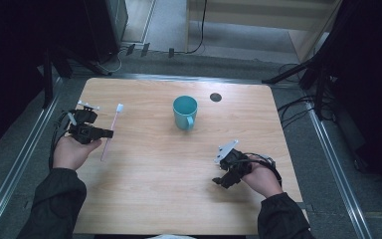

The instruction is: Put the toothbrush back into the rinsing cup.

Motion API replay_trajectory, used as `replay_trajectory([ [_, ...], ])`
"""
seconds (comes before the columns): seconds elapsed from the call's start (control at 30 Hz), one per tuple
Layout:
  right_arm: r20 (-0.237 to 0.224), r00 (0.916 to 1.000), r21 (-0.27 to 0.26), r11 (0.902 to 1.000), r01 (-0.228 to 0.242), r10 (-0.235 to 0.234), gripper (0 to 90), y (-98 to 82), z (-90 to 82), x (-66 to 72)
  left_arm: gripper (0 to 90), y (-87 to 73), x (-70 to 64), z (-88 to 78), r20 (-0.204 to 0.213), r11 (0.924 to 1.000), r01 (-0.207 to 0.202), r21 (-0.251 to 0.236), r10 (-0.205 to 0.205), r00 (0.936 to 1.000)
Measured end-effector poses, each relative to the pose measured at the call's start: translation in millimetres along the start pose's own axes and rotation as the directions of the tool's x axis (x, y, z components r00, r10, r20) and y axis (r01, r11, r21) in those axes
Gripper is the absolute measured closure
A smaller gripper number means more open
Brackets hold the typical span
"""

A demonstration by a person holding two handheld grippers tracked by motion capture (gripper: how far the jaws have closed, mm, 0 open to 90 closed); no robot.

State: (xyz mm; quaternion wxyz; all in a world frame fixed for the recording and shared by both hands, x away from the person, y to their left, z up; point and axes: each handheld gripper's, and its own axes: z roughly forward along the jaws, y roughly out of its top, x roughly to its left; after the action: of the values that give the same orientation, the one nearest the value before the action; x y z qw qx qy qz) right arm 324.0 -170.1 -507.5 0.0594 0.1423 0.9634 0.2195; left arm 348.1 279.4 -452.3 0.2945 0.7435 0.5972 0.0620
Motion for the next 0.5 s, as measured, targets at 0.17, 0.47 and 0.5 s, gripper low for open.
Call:
replay_trajectory([
  [0.17,0.004,1.0000,-0.006,1.0000,0.004,-0.004,21.8,-0.1,-0.4,-0.3,84.2,-0.4,-4.3,-1.4,0.027,0.9995,-0.014,-0.027,0.015,0.9995],
  [0.47,0.008,0.9999,-0.014,0.9999,-0.007,0.007,21.8,-0.5,-2.1,-0.8,84.2,-0.8,-15.0,-9.7,0.043,0.9856,-0.060,-0.158,0.068,0.9968],
  [0.5,0.007,0.9999,-0.016,0.9998,-0.009,0.009,21.8,-0.6,-2.5,-0.9,84.2,-0.8,-16.2,-10.7,0.045,0.9824,-0.061,-0.177,0.070,0.9965],
])
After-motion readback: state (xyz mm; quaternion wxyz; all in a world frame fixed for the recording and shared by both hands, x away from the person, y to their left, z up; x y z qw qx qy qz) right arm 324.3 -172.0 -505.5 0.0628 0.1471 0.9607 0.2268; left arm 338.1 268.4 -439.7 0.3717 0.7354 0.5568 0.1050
